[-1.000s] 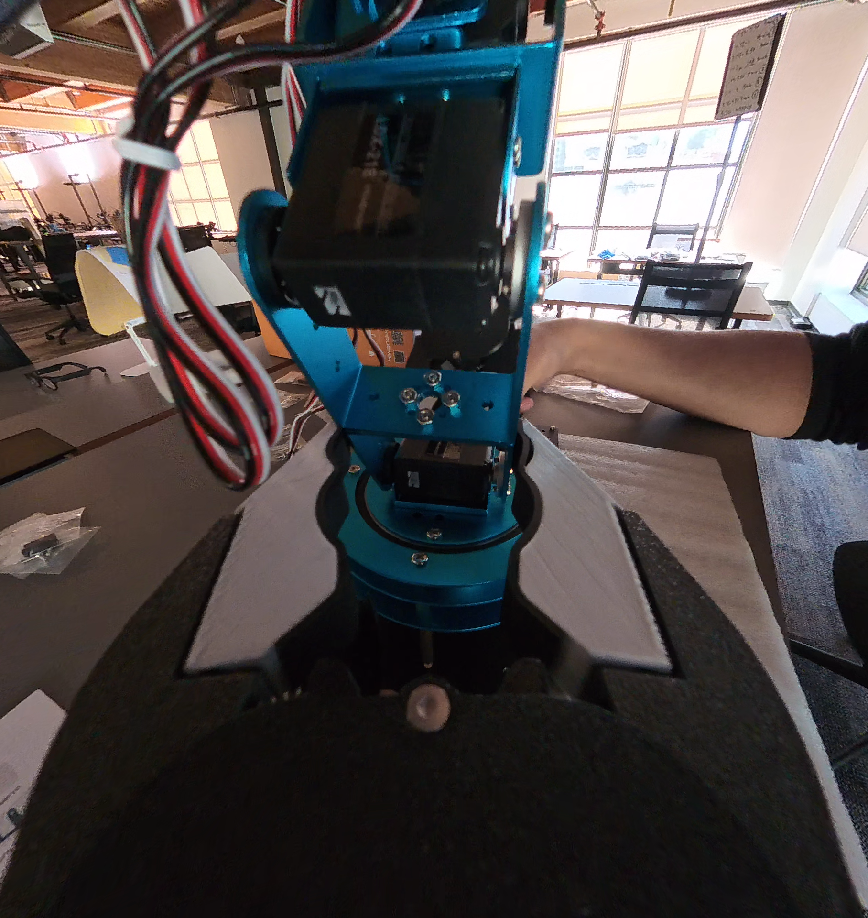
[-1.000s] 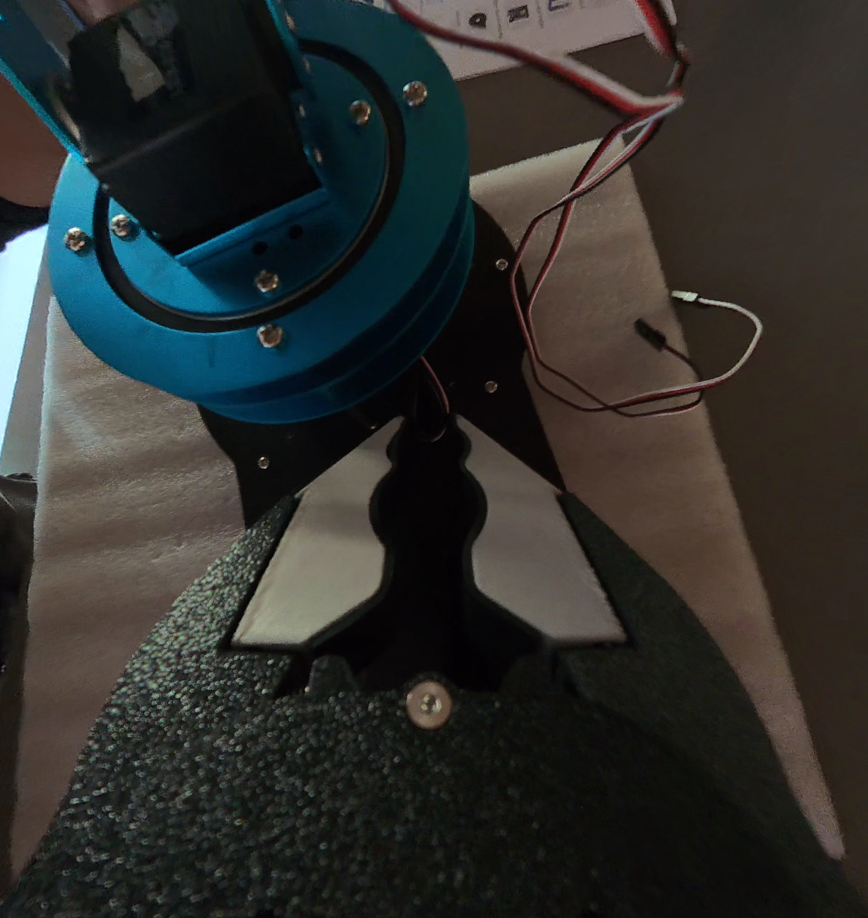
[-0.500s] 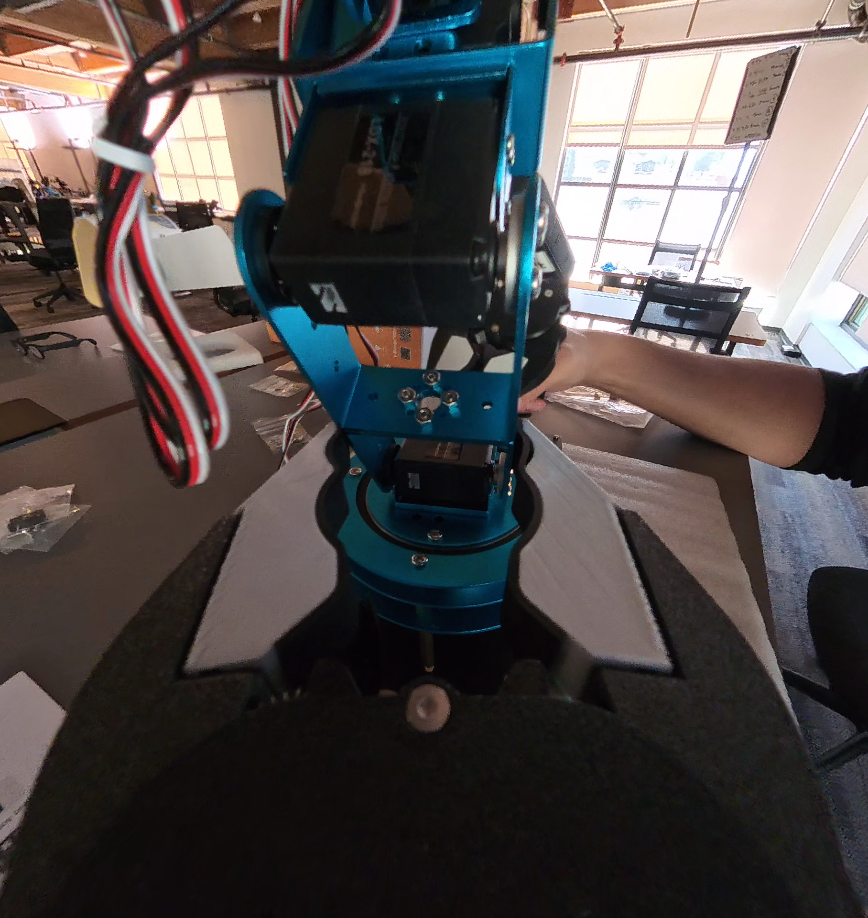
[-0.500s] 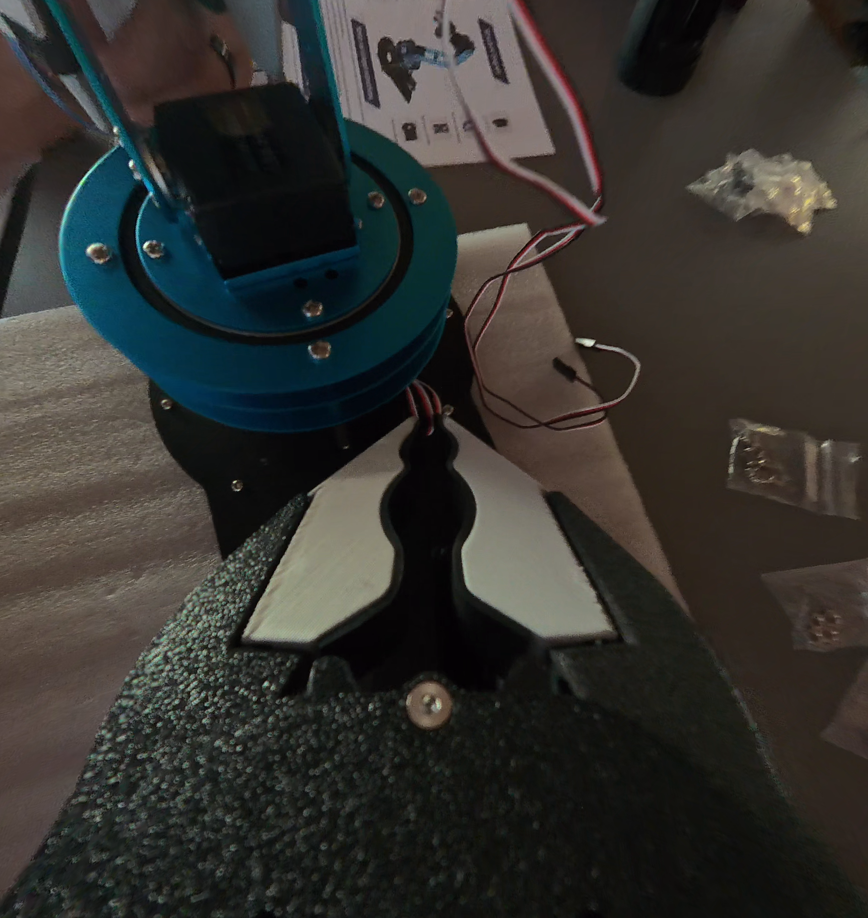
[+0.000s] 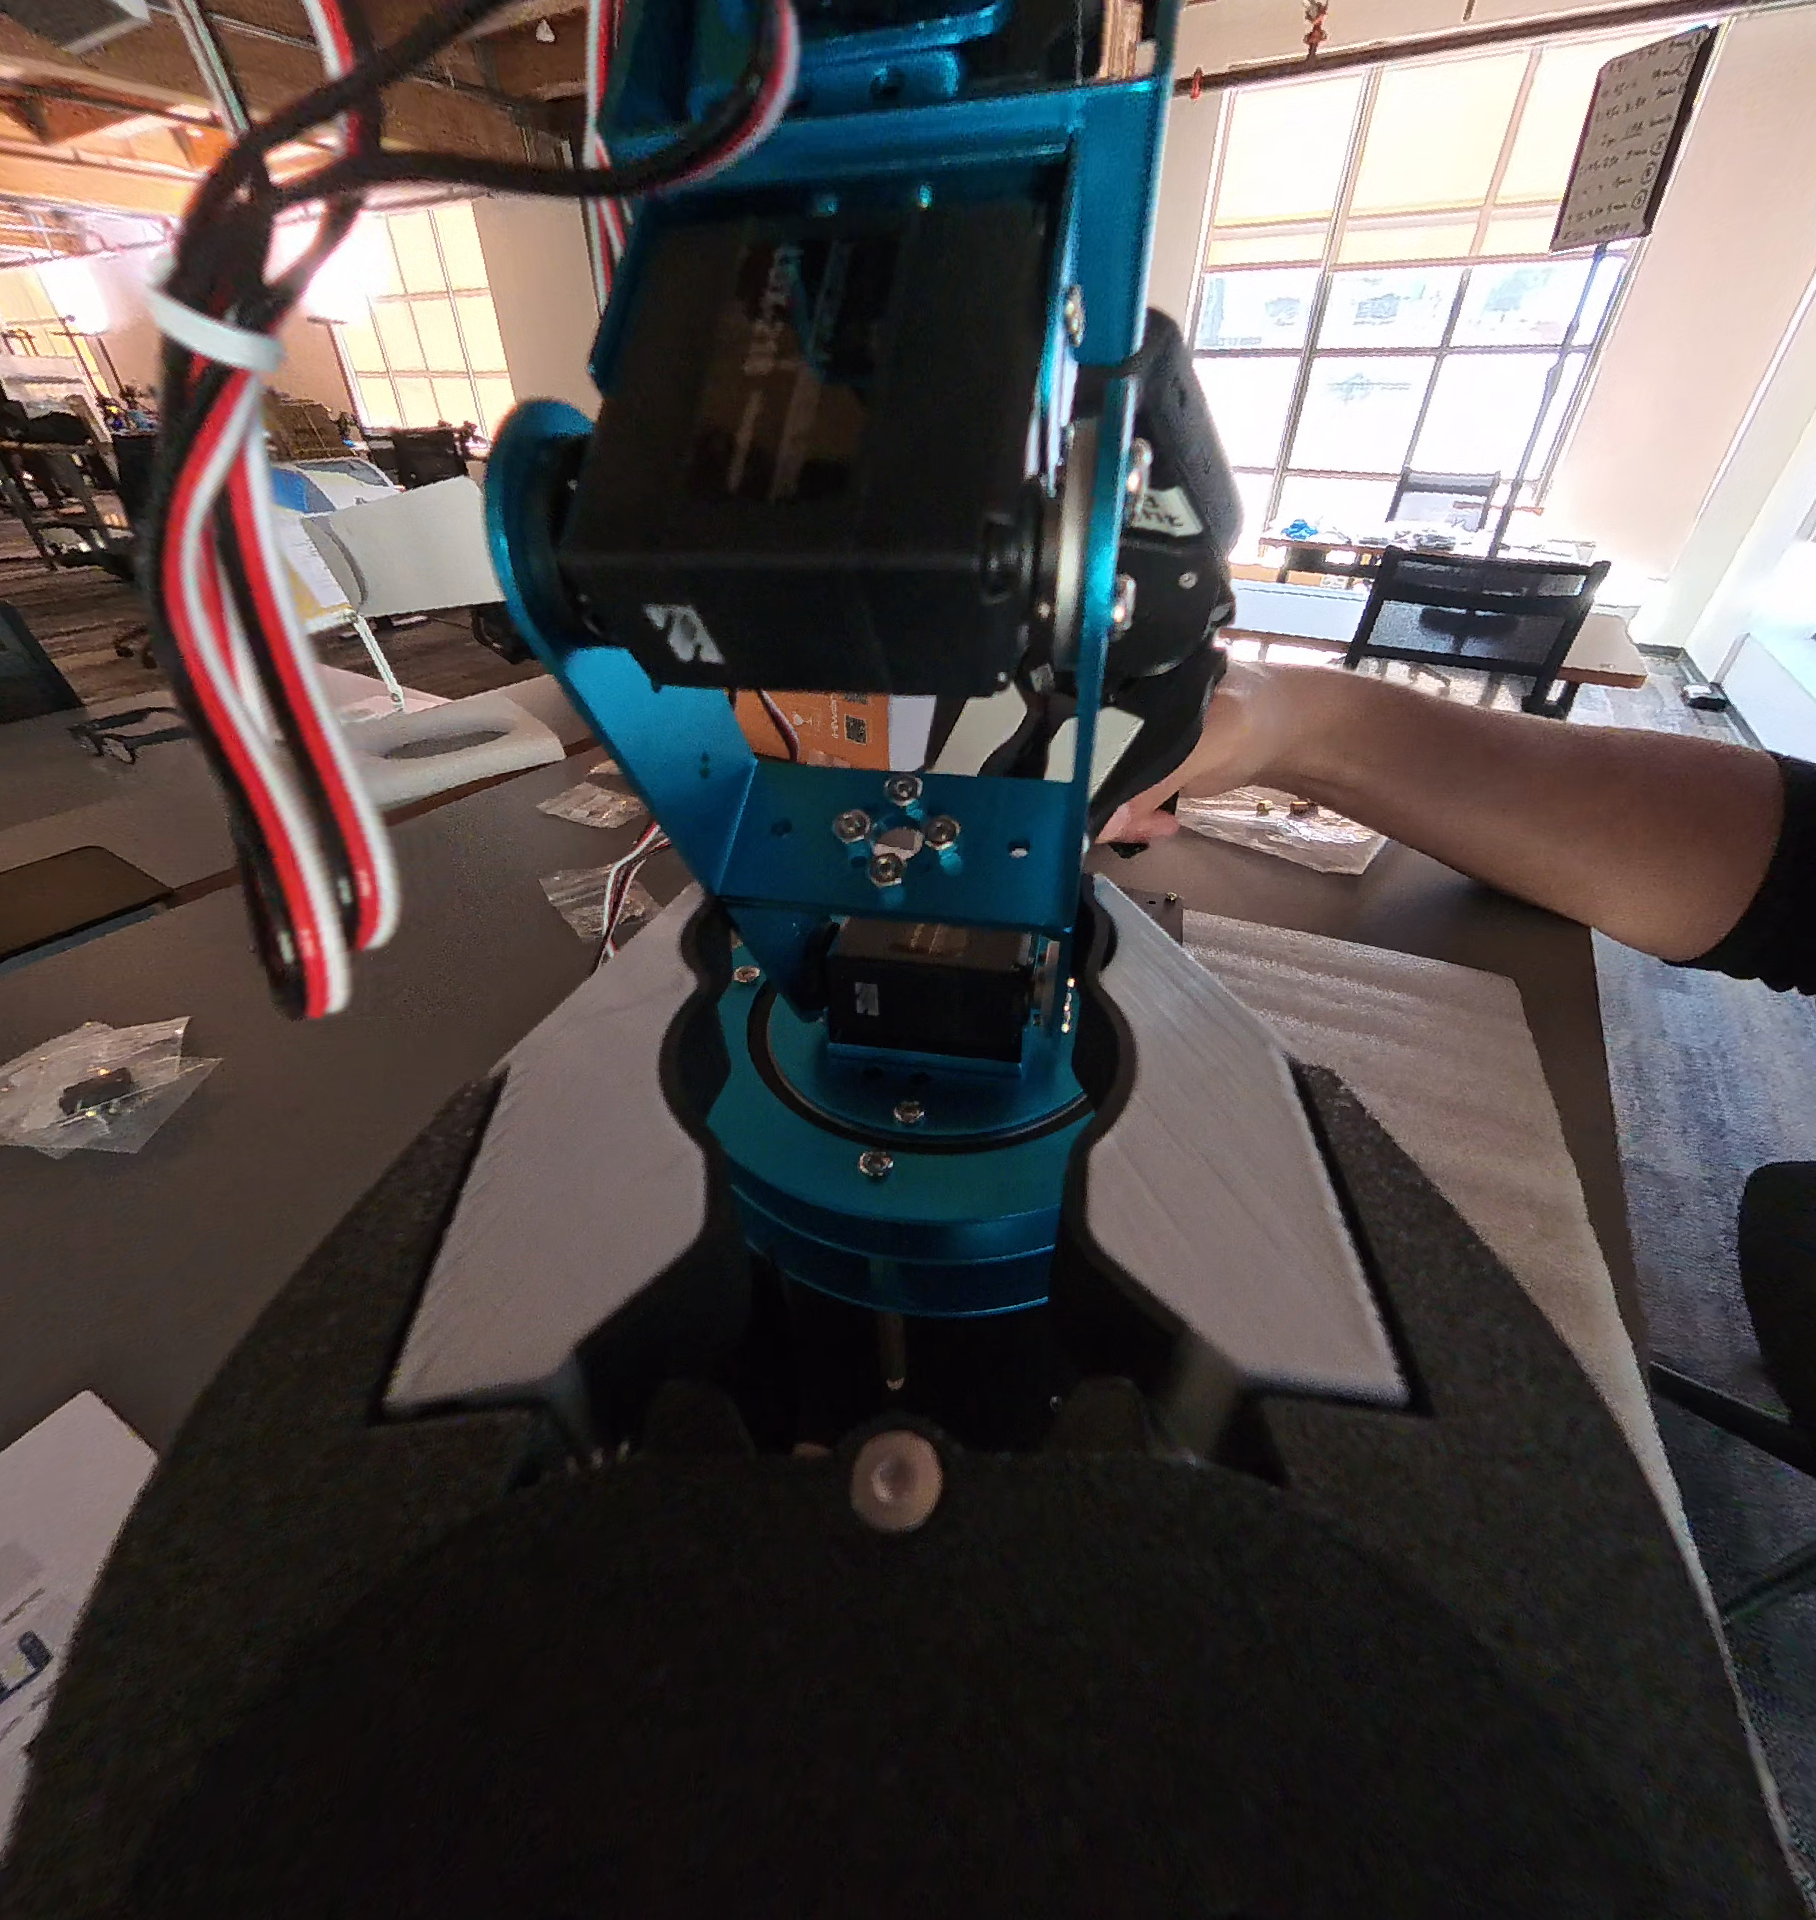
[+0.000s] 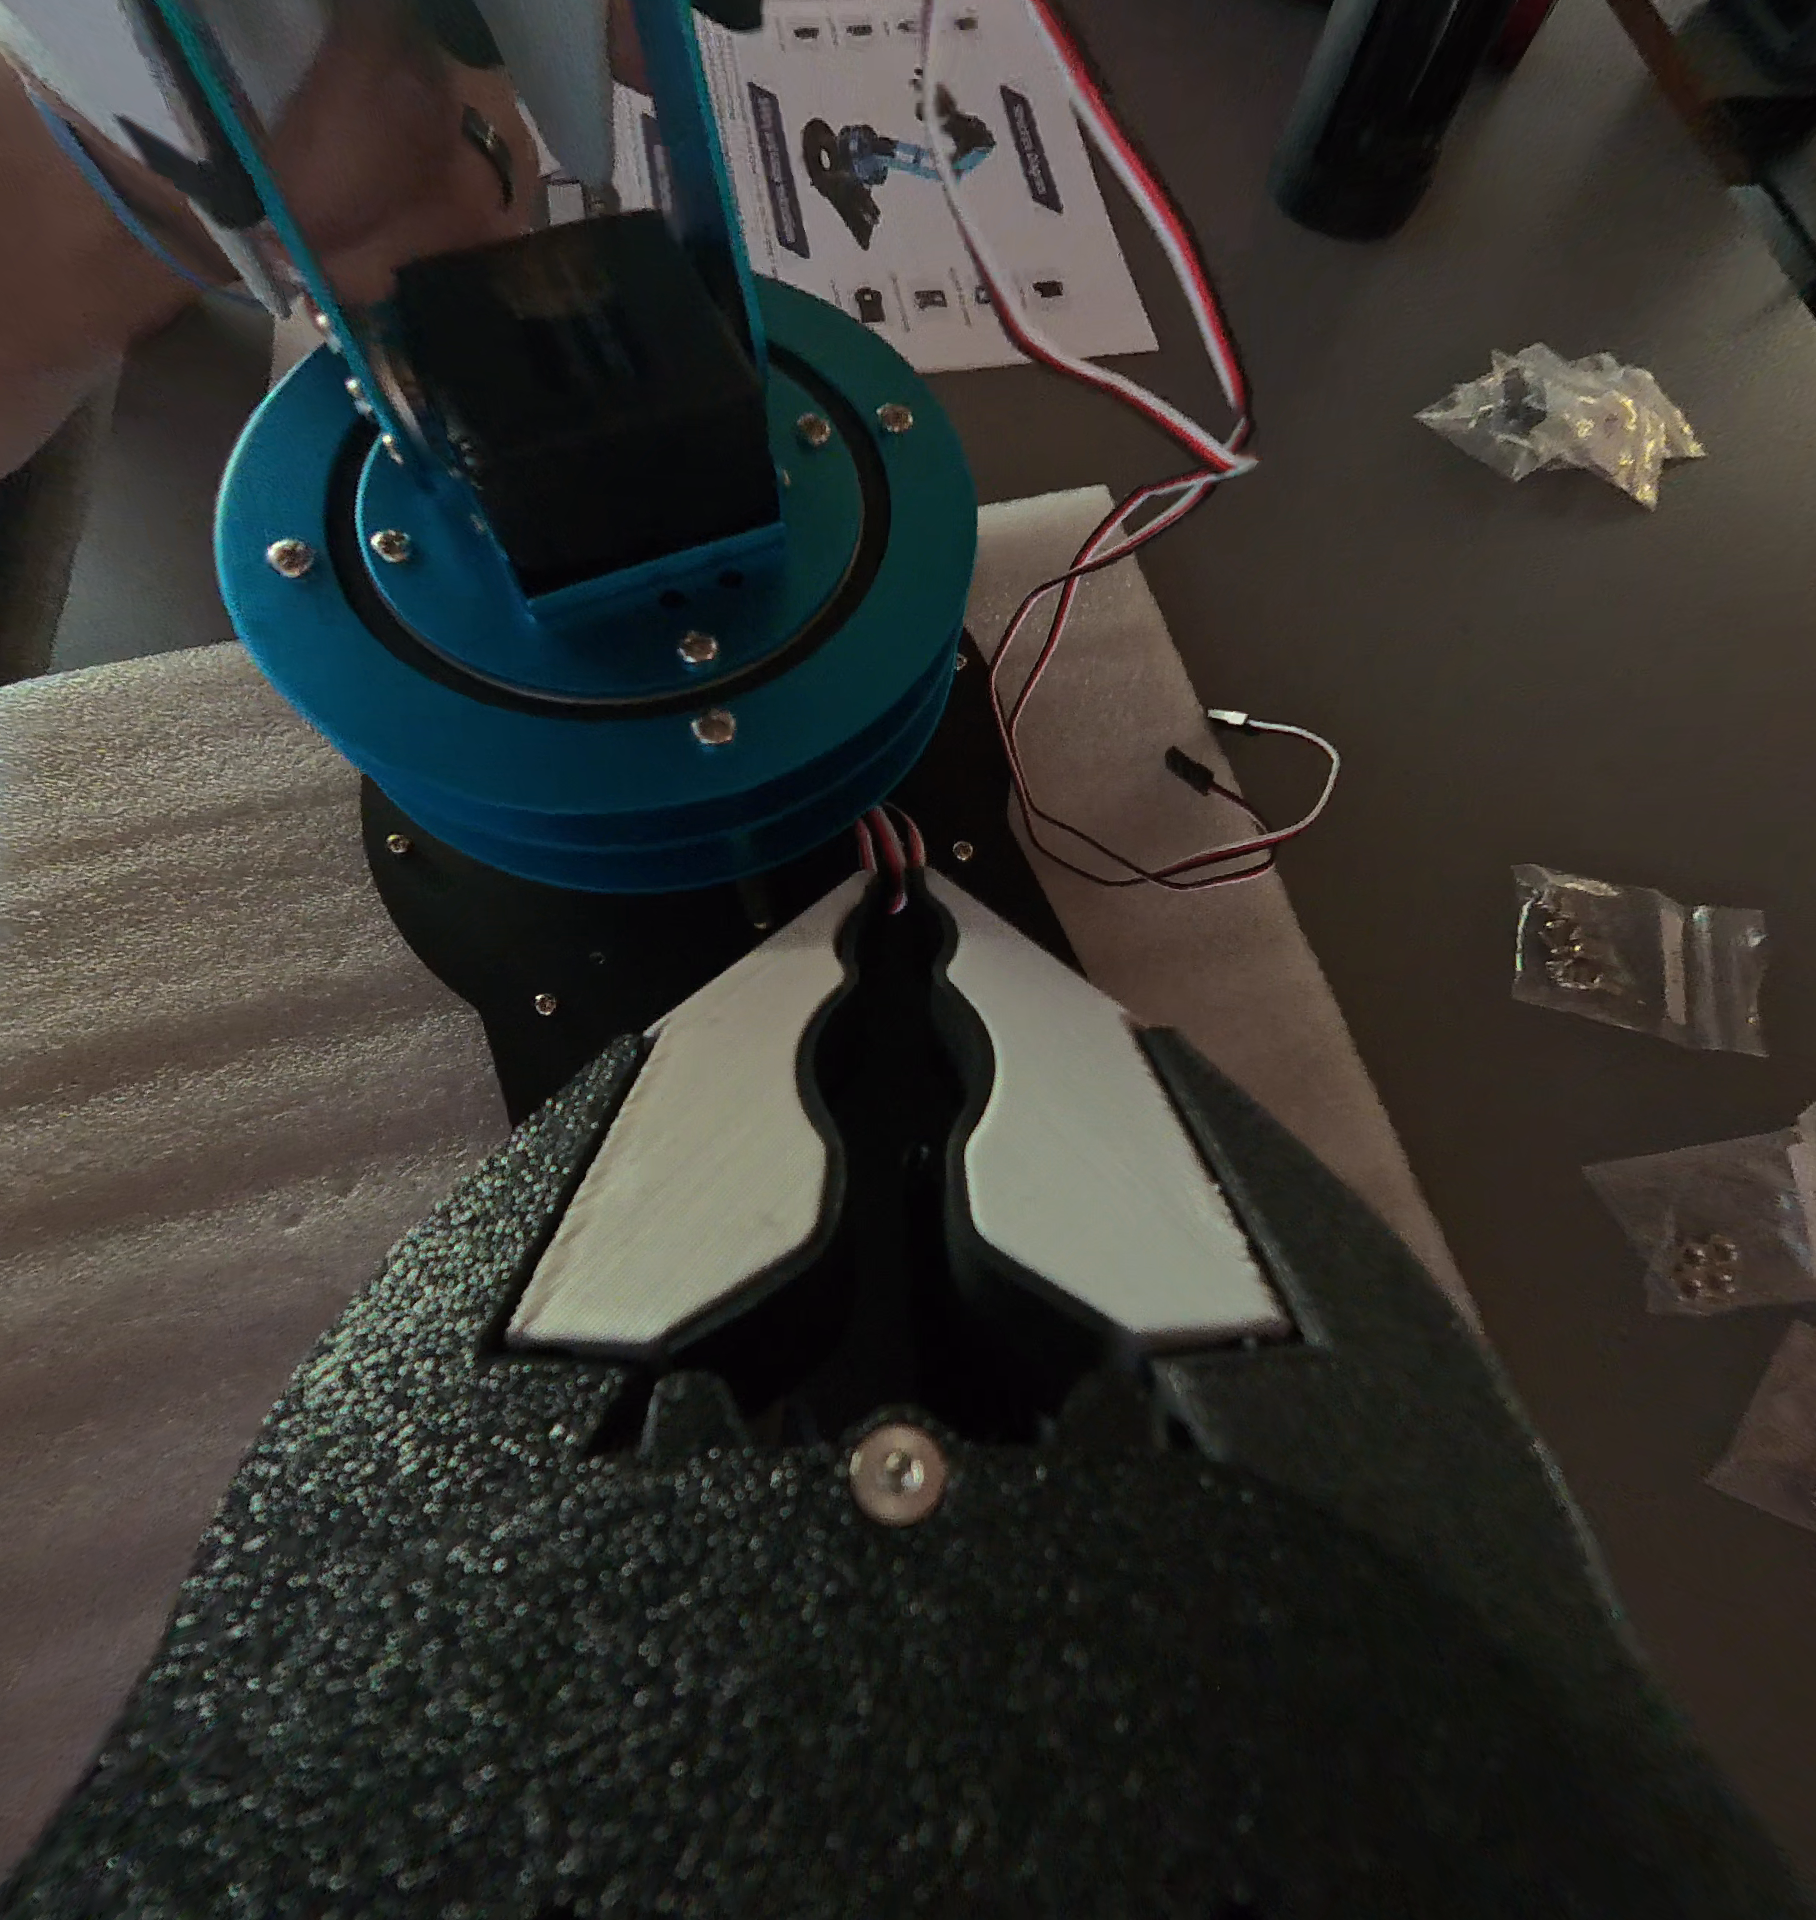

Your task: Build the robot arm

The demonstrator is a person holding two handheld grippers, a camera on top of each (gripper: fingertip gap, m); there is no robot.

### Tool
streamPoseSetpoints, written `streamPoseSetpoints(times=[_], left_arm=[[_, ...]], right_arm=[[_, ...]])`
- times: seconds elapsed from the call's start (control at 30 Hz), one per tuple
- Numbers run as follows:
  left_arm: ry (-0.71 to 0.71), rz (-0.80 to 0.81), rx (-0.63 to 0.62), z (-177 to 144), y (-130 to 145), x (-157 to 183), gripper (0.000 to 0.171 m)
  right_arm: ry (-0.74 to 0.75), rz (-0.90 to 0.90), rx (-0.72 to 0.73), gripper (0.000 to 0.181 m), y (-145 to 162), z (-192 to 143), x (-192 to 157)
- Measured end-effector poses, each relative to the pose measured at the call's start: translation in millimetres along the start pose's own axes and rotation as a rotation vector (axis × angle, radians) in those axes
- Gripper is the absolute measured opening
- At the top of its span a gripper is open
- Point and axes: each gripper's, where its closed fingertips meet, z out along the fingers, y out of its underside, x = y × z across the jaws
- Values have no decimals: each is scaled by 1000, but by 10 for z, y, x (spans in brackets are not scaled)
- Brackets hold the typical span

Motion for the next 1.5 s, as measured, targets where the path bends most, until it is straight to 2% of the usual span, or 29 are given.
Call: streamPoseSetpoints(times=[0.3,0.47,0.63,0.73,0.8,0.93,1.0,1.1,1.27,1.5], left_arm=[[17,-63,15,19,0,-69,65],[30,-66,27,-11,19,-50,65],[13,-76,26,-60,46,-40,64],[30,-52,-27,-38,48,-37,64],[33,-55,-56,-48,60,-45,64],[16,-67,-80,-56,71,-26,65],[17,-78,-94,-52,72,-34,66],[13,-86,-114,-52,77,-32,65],[-2,-107,-127,-48,76,-33,69],[-12,-79,-209,16,40,-35,67]], right_arm=[[-24,69,-114,5,230,175,-19],[-38,70,-55,7,178,143,-42],[-52,-22,-28,34,140,-6,-131],[-197,39,39,54,6,-58,-349],[-230,31,35,65,17,-71,-399],[-227,31,101,91,-82,-51,-421],[-196,7,85,103,-101,53,-435],[-138,-14,88,100,-173,136,-415],[-215,19,44,115,-173,330,-482],[-252,6,42,111,-186,261,-437]])
